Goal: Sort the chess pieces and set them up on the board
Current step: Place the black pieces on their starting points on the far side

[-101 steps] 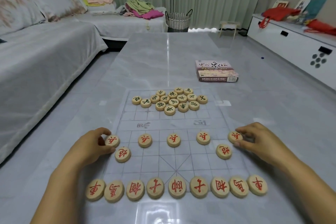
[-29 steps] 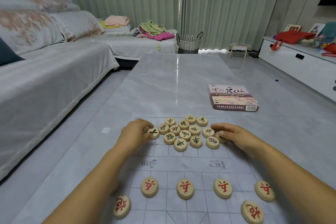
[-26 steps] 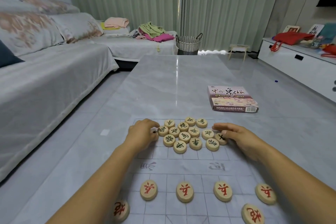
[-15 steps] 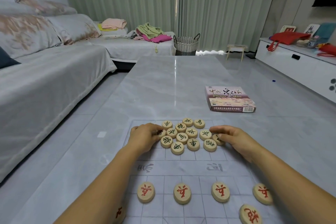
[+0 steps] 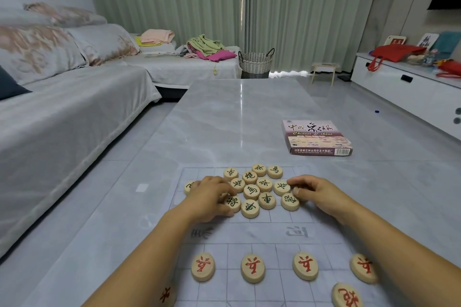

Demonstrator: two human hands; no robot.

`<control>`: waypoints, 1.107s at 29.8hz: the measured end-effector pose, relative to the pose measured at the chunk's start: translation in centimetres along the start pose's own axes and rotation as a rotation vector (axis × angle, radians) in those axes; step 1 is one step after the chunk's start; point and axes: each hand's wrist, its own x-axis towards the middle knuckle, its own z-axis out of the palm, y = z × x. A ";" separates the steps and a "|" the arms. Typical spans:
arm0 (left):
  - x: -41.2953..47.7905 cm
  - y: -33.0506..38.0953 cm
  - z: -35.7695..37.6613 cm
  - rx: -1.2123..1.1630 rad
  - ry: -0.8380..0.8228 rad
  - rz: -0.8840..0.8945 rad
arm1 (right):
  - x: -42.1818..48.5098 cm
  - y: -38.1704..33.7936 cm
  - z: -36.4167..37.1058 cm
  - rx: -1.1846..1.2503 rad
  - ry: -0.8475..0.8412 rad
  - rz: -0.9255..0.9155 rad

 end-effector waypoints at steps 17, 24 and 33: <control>4.3 -0.7 -1.2 -0.583 0.393 -0.253 | 3.1 -2.9 4.8 -0.859 -0.155 -0.275; 9.5 1.9 0.1 -0.304 0.299 -0.278 | 3.9 -1.3 0.8 -0.508 0.038 -0.159; 10.8 1.2 0.3 -0.207 0.207 -0.282 | 4.6 -0.2 -0.7 -0.077 0.008 -0.011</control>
